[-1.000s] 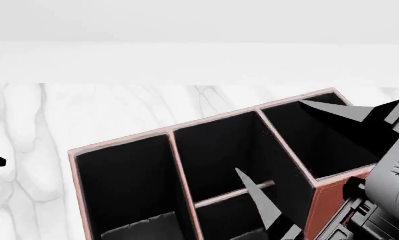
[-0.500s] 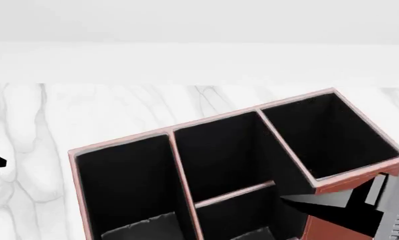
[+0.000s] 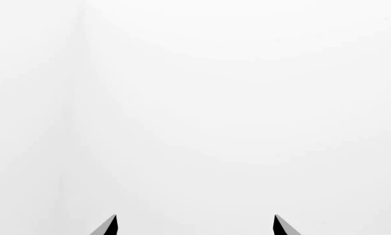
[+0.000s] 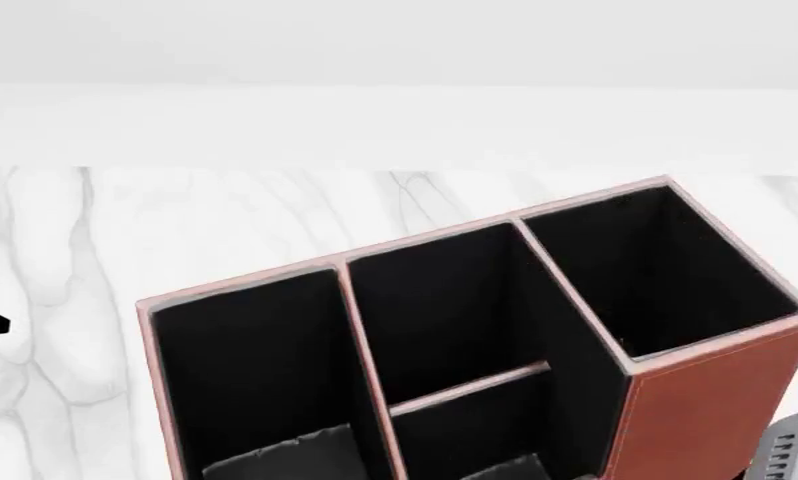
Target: Pick up the book and place it in the front compartment of the caddy.
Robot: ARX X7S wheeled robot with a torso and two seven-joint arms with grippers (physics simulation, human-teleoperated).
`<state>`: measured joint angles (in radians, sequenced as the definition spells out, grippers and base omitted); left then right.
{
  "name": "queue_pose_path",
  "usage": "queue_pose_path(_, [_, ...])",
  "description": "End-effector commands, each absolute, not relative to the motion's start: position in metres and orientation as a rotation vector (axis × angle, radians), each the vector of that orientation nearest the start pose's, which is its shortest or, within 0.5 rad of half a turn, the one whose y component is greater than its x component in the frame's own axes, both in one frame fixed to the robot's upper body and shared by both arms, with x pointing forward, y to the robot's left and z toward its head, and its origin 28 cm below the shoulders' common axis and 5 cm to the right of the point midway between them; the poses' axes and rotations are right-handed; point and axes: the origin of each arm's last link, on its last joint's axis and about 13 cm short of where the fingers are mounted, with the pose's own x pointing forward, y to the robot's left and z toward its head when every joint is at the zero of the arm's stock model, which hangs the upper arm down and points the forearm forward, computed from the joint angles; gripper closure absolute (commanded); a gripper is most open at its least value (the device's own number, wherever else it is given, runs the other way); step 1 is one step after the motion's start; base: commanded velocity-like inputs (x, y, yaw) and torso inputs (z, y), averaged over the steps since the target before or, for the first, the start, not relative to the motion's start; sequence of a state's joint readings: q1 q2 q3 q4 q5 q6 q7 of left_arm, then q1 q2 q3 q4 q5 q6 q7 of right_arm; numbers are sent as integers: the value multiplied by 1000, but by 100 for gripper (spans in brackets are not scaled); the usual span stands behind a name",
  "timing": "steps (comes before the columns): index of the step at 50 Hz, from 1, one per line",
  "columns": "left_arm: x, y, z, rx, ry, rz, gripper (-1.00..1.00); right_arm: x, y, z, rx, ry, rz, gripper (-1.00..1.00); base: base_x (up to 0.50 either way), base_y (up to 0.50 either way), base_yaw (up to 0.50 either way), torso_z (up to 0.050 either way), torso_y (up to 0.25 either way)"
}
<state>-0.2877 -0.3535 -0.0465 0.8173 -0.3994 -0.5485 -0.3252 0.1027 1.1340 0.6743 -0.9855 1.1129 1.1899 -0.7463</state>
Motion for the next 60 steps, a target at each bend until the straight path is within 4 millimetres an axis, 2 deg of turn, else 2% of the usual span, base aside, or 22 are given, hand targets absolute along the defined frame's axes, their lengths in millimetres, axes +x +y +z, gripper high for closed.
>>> queue_pose_path(1, [207,241,204,-5,-523,76,-100,127,-229,253,-586,431,973,-100,0,0,0,0,0])
queue_pose_path(11, [207,241,204,-7,-522,78,-100,133,-232,248,-583,475,956,-100,0,0,0,0,0])
queue_pose_path(16, [207,242,204,-2,-521,80,-100,132,-235,239,-636,561,932,-100,0,0,0,0,0])
queue_pose_path(39, [207,243,205,-3,-523,82,-100,139,-236,234,-626,580,924,-100,0,0,0,0,0])
queue_pose_path(60, [208,243,202,-5,-516,84,-100,155,-231,221,-627,644,951,-100,0,0,0,0,0])
